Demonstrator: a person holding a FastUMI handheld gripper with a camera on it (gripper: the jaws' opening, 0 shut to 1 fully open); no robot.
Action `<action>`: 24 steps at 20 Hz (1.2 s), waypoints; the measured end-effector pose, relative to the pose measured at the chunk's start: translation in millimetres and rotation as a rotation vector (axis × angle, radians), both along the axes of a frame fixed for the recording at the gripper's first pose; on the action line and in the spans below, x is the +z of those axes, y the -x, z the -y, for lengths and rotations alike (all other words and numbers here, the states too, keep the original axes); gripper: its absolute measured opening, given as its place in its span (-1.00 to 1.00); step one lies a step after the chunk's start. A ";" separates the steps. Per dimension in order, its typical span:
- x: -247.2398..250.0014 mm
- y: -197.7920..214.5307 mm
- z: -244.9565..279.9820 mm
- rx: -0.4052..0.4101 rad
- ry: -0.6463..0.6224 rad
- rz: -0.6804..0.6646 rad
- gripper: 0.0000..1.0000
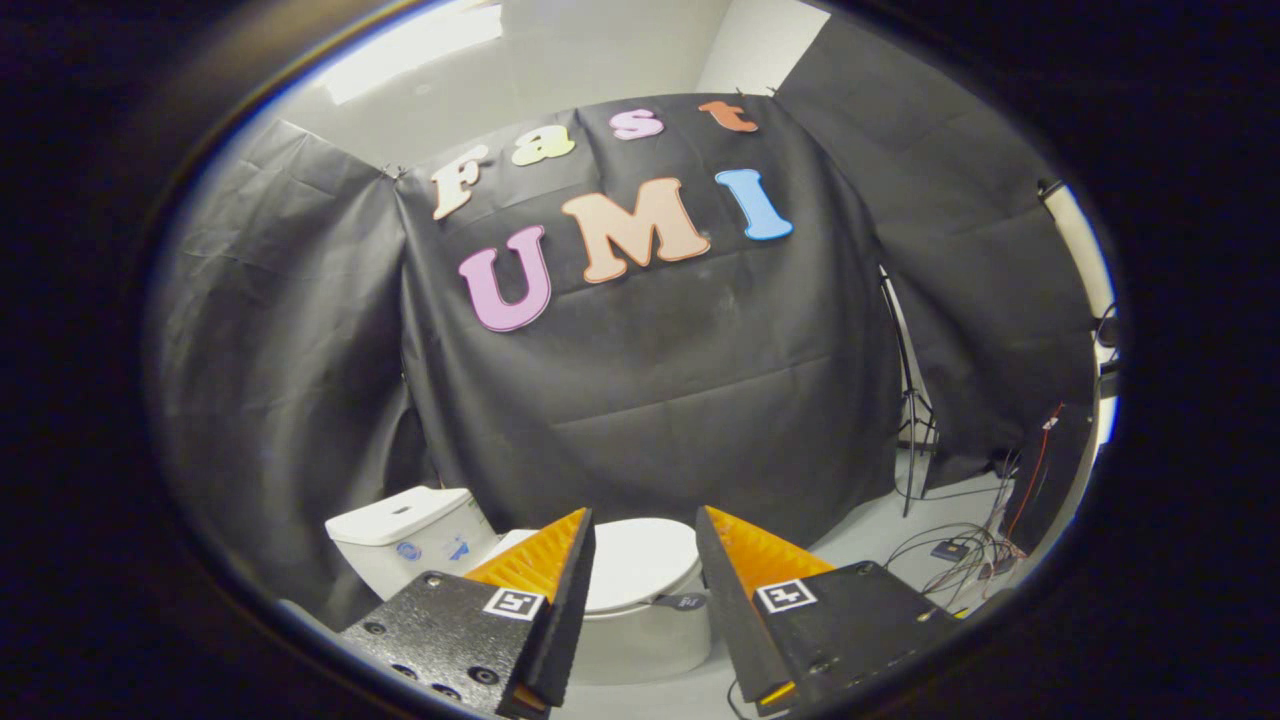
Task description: Open the toilet lid.
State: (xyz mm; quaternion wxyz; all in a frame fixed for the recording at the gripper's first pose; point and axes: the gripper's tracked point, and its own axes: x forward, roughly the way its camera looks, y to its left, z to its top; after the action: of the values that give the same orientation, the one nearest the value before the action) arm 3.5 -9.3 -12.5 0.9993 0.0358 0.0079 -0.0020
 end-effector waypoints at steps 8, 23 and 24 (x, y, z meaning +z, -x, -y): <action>-2.7 -2.1 2.2 0.000 -0.021 -0.002 0.25; -5.8 -7.4 7.3 0.006 -0.070 0.013 0.25; -6.2 -9.0 8.8 0.006 -0.087 0.015 0.25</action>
State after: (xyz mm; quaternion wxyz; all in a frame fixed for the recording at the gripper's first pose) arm 12.5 -18.1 -18.6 0.9969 0.0791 0.0007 0.0018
